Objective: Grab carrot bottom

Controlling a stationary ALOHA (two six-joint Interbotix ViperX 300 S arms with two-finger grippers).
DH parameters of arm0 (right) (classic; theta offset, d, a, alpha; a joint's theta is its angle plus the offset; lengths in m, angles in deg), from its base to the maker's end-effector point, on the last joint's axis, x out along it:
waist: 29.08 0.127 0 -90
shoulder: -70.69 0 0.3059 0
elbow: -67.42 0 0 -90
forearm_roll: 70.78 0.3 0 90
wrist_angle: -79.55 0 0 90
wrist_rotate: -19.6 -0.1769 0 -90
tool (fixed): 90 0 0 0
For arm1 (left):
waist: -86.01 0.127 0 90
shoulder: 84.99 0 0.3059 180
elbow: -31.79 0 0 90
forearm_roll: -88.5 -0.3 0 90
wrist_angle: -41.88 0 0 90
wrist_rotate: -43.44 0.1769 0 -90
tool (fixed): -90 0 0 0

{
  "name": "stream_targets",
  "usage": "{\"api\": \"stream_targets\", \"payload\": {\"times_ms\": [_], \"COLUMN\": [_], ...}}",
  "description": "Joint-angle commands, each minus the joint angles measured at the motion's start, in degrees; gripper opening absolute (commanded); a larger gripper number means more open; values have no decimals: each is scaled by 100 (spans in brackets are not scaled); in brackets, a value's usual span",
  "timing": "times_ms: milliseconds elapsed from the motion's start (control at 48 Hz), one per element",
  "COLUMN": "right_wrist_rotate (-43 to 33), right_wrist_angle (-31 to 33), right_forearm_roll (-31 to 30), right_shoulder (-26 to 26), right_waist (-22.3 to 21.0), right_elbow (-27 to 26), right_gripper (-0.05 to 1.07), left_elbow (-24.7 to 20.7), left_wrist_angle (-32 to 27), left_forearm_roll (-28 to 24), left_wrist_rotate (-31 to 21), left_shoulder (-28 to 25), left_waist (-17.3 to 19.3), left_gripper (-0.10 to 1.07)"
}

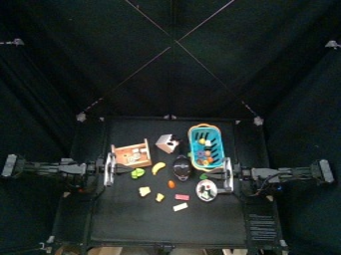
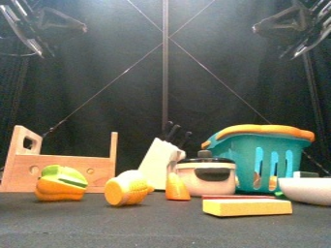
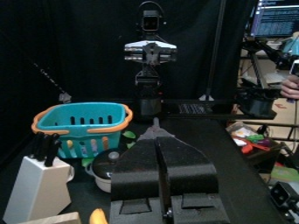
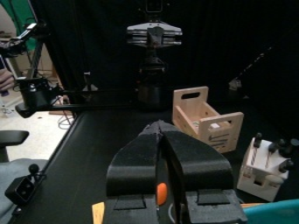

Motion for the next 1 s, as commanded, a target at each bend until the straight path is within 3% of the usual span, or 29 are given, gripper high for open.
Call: {"api": "stream_targets", "payload": {"times_ms": [0, 250, 667, 792, 979], "right_wrist_rotate": [0, -18, -26, -35, -35], "right_wrist_angle": [-35, -35, -26, -26, -26], "right_forearm_roll": [0, -9, 18, 26, 26], "right_shoulder": [105, 237, 290, 316, 334], "right_waist": [-9, -53, -246, -316, -360], "right_elbow": [-35, -53, 35, 70, 97], "right_gripper": [-3, 3, 3, 3, 3], "left_elbow": [-70, -606, -1160, -1468, -1995], "left_wrist_angle": [-475, -1239, -1424, -1714, -2215], "left_forearm_roll": [149, 308, 176, 176, 141], "left_wrist_rotate": [-26, 18, 18, 26, 26], "left_shoulder": [-360, -993, -2162, -2610, -3331], "left_waist": [-26, -26, -26, -35, -26], "left_gripper": [-3, -2, -1, 4, 21]}}
